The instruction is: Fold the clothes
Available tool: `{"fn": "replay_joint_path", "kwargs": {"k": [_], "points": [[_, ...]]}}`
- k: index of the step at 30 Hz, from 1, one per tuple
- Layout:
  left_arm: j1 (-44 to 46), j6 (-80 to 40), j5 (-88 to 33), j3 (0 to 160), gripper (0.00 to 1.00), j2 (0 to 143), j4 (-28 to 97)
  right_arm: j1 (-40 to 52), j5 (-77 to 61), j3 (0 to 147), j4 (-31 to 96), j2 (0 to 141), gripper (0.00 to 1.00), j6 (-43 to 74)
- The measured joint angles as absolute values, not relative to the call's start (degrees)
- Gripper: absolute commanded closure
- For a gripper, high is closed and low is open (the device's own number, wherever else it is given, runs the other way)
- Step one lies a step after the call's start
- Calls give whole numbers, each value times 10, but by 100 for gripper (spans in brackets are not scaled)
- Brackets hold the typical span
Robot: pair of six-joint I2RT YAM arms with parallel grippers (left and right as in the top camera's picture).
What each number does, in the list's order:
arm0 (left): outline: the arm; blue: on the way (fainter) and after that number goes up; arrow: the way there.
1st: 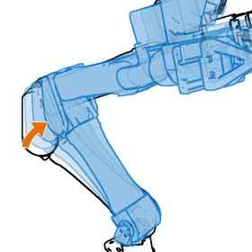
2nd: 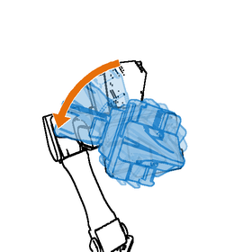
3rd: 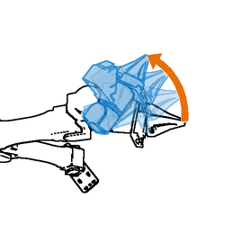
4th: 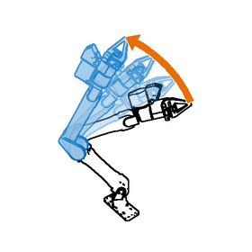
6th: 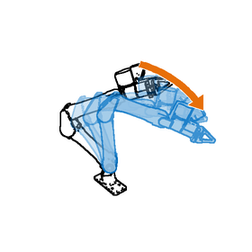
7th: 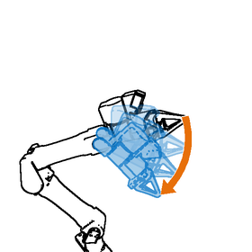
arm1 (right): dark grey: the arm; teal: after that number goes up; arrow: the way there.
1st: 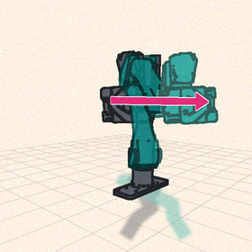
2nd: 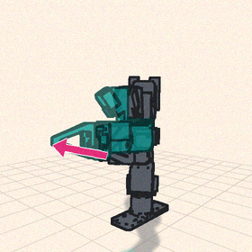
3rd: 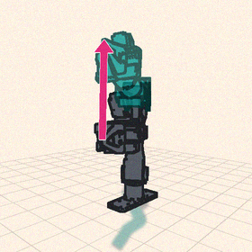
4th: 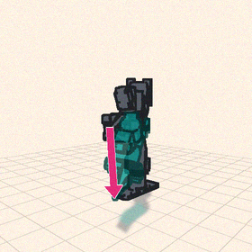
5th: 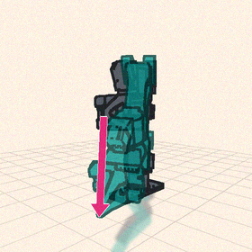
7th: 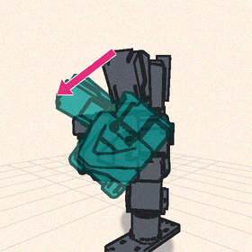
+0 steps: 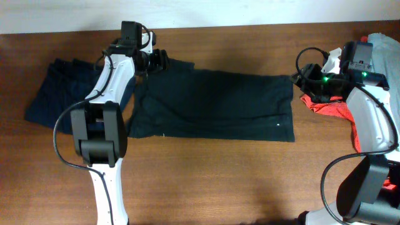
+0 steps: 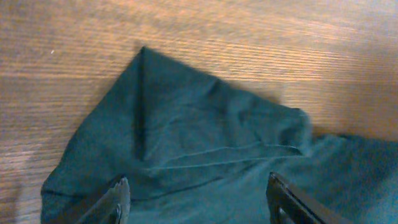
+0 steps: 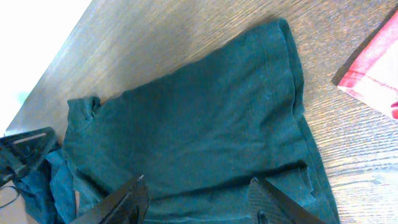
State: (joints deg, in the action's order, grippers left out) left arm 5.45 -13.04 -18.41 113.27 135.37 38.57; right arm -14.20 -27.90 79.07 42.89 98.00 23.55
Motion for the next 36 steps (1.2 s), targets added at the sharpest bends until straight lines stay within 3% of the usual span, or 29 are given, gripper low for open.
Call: {"fn": "replay_joint_path", "kwargs": {"k": [11, 24, 29, 36], "points": [[57, -147, -165, 1133, 31, 1392, 372, -142, -268, 791, 435, 980, 43, 235], [76, -153, -151, 1141, 53, 1409, 335, -142, -256, 791, 442, 980, 43, 235], [80, -157, -130, 1141, 75, 1411, 333, -142, -255, 791, 444, 980, 43, 235], [80, -158, -125, 1155, 80, 1415, 362, -142, -242, 791, 444, 980, 43, 233]]}}
